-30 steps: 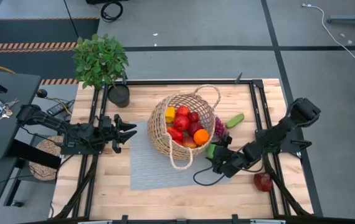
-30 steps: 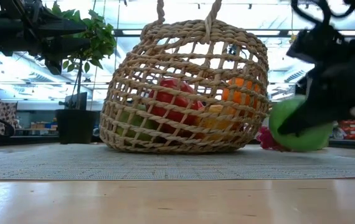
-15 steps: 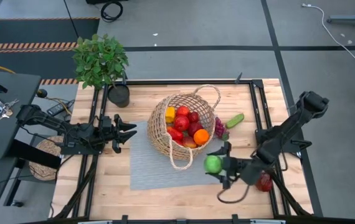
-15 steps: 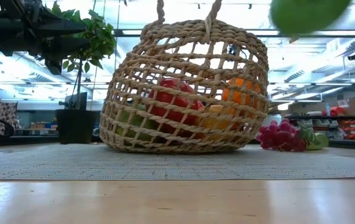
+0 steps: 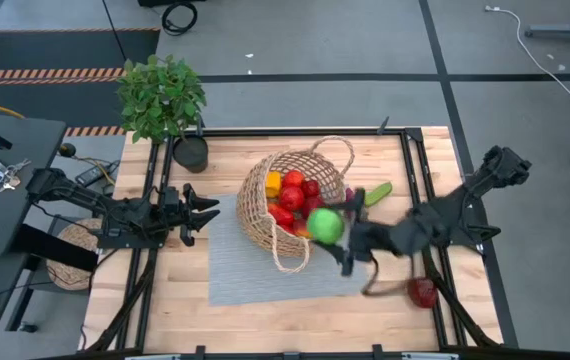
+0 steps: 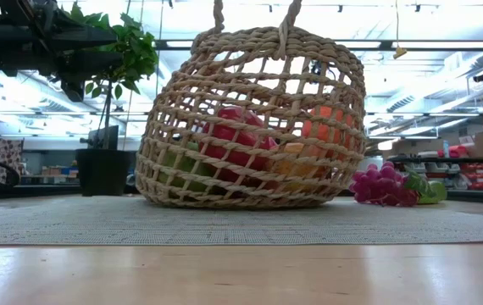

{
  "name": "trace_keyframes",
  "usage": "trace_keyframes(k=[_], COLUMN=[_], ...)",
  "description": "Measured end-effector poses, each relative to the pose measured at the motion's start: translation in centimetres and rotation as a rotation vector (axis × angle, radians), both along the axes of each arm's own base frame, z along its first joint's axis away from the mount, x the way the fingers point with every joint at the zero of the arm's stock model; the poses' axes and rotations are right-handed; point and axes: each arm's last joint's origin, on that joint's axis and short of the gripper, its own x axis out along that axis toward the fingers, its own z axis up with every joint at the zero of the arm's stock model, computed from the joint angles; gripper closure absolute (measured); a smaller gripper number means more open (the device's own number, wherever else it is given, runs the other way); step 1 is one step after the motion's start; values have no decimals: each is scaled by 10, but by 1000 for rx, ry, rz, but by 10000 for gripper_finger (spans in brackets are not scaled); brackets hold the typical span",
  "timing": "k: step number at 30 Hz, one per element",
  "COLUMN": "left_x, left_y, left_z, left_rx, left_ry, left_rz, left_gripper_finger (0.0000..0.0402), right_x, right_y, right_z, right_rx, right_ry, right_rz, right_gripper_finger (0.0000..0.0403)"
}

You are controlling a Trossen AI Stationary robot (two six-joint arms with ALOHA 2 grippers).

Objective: Build produce basket
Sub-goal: Put the green apple into the brown basket

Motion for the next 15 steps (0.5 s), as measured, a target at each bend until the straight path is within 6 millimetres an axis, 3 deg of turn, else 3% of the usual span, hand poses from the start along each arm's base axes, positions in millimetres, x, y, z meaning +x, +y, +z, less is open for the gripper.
trace_keyframes(k=[7, 15], left_x=[0, 0], left_y=[0, 0], left_z=[0, 0], left_rx=[0, 0], left_ry=[0, 0], left_rz=[0, 0], left_gripper_finger=[241, 241], right_x=[22, 29], right_y=[-48, -88], right_z=[-13, -39], right_rx=[-230, -552], right_ry=[217, 561], right_rz=[75, 65], right_gripper_finger=[46, 45])
